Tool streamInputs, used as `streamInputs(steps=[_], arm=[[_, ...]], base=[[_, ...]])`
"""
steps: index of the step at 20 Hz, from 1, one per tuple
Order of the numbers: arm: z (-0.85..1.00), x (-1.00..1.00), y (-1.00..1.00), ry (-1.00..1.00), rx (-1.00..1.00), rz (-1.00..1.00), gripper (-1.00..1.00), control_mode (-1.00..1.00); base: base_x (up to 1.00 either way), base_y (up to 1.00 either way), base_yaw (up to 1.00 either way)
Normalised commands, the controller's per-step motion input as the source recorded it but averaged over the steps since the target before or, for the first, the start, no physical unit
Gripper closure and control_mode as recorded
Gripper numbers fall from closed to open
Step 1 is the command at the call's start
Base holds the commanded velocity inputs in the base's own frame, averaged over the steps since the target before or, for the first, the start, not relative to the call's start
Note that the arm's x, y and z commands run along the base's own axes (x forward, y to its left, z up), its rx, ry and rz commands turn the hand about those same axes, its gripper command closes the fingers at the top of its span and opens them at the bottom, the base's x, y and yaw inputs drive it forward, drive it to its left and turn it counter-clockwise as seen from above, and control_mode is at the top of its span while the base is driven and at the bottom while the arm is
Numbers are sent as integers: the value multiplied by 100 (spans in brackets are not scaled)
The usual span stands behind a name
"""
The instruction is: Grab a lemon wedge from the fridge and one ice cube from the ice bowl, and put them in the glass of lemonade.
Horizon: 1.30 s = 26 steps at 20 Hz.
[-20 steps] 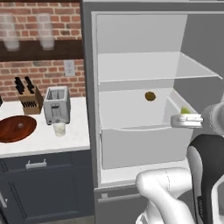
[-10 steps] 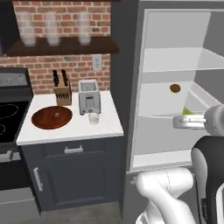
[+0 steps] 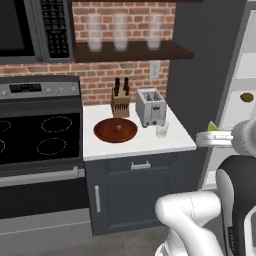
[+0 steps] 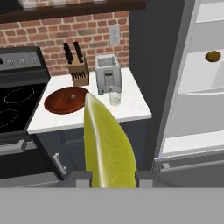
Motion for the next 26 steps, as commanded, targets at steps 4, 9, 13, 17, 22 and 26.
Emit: streamInputs(steps=[4,9,13,17,22,26], arm=[[0,0,0,0,0,0,100,100],[0,0,0,0,0,0,100,100],[0,0,0,0,0,0,100,100],[0,0,0,0,0,0,100,100],[0,0,0,0,0,0,100,100],[0,0,0,0,0,0,100,100]], base=[[8,56,-19],[27,20,-24],[47,22,-25],[55,54,-24],[61,63,-24],[52,48,-22]])
